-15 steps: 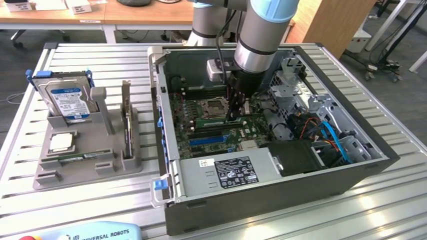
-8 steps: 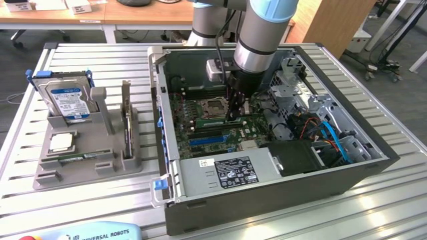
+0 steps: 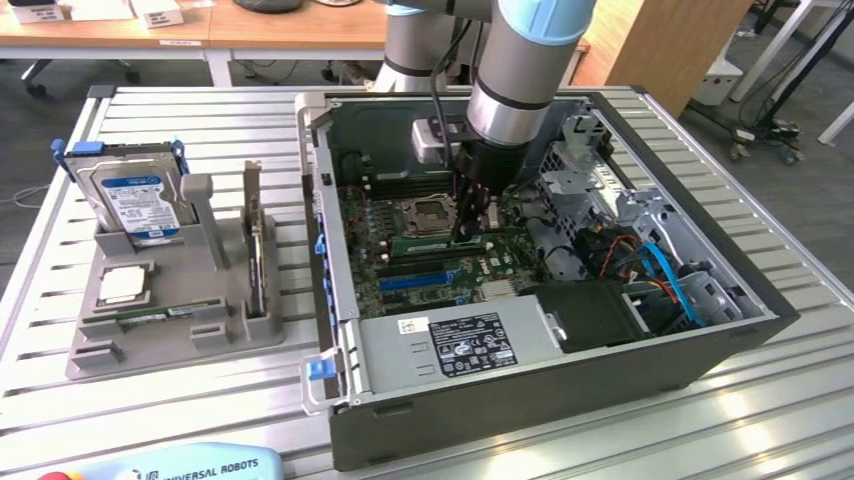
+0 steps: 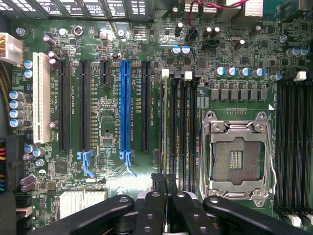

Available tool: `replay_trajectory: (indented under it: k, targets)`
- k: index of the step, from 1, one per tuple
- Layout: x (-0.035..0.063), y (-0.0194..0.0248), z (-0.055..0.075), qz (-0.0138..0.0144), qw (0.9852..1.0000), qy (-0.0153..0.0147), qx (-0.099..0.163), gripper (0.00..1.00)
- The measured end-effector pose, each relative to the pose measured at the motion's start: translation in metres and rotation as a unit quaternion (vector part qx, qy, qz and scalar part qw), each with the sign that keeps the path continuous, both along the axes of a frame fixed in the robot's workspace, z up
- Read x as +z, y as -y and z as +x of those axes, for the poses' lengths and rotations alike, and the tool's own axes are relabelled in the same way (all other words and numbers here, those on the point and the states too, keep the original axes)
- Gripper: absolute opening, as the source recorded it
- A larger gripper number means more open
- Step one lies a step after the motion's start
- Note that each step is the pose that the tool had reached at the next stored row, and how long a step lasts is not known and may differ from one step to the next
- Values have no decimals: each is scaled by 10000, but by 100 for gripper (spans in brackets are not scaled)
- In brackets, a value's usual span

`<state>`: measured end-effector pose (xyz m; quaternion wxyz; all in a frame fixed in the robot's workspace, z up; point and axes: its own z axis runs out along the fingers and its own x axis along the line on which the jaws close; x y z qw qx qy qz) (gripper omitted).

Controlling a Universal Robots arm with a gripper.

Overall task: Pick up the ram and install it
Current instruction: 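Insert the ram into the slot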

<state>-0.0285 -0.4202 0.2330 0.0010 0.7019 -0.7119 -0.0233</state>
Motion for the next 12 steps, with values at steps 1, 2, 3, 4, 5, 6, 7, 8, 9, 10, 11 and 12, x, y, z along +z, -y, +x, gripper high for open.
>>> replay_trajectory:
  k: [1, 2, 3, 4, 5, 6, 7, 8, 9, 10, 11, 12]
  targets:
    - [0, 0, 0, 0, 10000, 3, 1, 11]
    - [0, 0, 0, 0, 10000, 6, 1, 11]
    - [0, 0, -1, 0, 10000, 8, 1, 11]
    - [0, 0, -2, 0, 10000, 10, 0, 11]
    - [0, 0, -4, 0, 10000, 13, 0, 11]
    - [0, 0, -6, 0, 10000, 15, 0, 11]
    - [0, 0, -6, 0, 10000, 16, 1, 11]
    - [0, 0, -7, 0, 10000, 16, 0, 11]
    - [1, 0, -7, -1, 10000, 16, 0, 11]
    - [0, 0, -7, 0, 10000, 16, 0, 11]
    - [0, 0, -8, 0, 10000, 16, 0, 11]
    - [1, -1, -9, -1, 10000, 16, 0, 11]
